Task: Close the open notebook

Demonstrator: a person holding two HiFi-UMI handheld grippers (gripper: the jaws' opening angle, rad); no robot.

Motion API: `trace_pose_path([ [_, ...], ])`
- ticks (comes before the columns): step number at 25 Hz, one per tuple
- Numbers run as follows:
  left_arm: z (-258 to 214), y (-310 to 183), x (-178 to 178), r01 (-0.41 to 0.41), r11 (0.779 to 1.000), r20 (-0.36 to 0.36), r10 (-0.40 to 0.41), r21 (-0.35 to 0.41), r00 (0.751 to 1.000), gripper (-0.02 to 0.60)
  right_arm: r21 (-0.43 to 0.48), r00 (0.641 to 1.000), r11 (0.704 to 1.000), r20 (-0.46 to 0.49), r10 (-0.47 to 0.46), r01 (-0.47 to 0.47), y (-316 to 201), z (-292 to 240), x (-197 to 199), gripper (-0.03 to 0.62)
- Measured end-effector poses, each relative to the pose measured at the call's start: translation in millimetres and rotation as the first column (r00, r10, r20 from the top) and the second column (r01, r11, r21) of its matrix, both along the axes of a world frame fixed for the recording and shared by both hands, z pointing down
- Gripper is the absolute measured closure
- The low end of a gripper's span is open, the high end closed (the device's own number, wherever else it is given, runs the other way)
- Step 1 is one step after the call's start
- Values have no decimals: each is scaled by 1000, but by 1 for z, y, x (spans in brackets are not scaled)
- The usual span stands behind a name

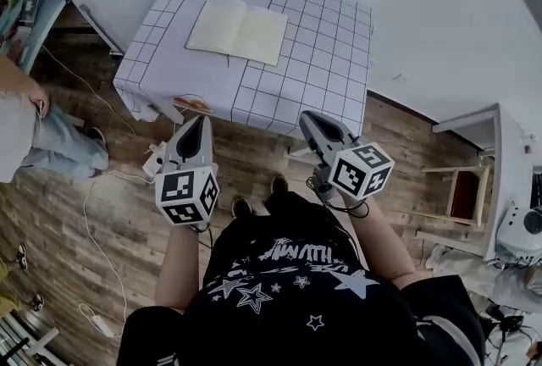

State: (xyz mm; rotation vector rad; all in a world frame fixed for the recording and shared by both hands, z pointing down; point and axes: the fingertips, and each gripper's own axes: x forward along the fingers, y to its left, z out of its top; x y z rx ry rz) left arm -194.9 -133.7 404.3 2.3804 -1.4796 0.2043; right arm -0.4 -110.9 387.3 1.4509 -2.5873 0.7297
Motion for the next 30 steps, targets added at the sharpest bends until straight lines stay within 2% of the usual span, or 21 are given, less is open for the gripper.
trace_pose_path([
  [7, -6, -22, 21, 49, 999, 14, -49, -21, 999, 572, 1, 998, 998, 24, -65, 65, -42, 7, 18, 579],
  [11, -15, -40, 34, 83, 997, 53, -82, -11, 995, 572, 42, 991, 990, -8, -133, 133, -75, 1, 22, 579],
  [16, -15, -56, 47, 125, 992, 93, -125, -1, 988, 572, 50, 977, 975, -13, -214, 214, -101, 7, 22, 579],
  [20, -14, -59, 52, 157, 988, 51, -157, -2, 986, 572, 54, 963, 962, -2, -268, 268, -119, 14, 20, 579],
  [22, -16, -58, 51, 187, 982, 32, -187, -3, 982, 572, 53, 955, 954, 6, -295, 294, -126, 14, 17, 579],
  [25, -11, -60, 43, 241, 970, 43, -240, -24, 970, 572, 53, 947, 946, 19, -321, 319, -137, 14, 15, 579],
  [30, -13, -76, 22, 301, 953, 41, -300, -15, 953, 572, 36, 947, 947, 39, -320, 318, -154, 17, 11, 579],
])
